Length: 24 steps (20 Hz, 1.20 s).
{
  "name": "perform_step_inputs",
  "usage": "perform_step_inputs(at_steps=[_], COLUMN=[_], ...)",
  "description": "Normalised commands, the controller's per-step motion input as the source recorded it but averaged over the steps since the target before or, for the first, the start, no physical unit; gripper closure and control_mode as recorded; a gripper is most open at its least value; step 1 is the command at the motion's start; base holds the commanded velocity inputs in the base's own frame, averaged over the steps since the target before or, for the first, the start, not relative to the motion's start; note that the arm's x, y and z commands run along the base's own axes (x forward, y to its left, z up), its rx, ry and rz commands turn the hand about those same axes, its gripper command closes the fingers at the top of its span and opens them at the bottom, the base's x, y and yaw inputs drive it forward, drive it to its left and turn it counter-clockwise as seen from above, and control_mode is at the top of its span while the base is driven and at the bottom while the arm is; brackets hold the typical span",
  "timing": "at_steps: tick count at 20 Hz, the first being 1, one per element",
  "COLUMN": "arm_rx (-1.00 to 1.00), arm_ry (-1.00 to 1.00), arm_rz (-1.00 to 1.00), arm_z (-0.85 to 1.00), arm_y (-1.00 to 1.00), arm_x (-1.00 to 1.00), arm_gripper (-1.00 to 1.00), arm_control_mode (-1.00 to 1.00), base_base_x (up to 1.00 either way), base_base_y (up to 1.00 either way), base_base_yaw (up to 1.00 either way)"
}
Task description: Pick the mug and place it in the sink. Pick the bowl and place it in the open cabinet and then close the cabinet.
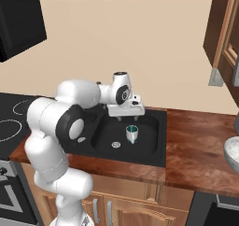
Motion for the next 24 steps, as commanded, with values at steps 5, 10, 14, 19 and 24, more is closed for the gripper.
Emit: perform_step_inputs(at_steps=[5,10,14,19,24], arm_rx=[0.08,0.08,0.01,-0.11,-0.03], arm_ry=[0.02,0.0,0.0,-0.01,-0.05], arm_rz=[-0.09,-0.07,-0.08,-0.07,-0.02], arm_z=[0.58,0.51,0.51,0.53,0.19], arm_y=[0.13,0.17,0.31,0.58,0.14], arm_x=[-0.85,-0.96,-0.81,-0.78,-0.46], arm_gripper=[-1.0,-1.0,-1.0,-1.0,-1.0], arm_control_mode=[-1.0,-1.0,-1.0,-1.0,-1.0], base_base_x=[0.0,0.0,0.0,0.0,0.0], base_base_y=[0.0,0.0,0.0,0.0,0.0], base_base_yaw=[0.0,0.0,0.0,0.0,0.0])
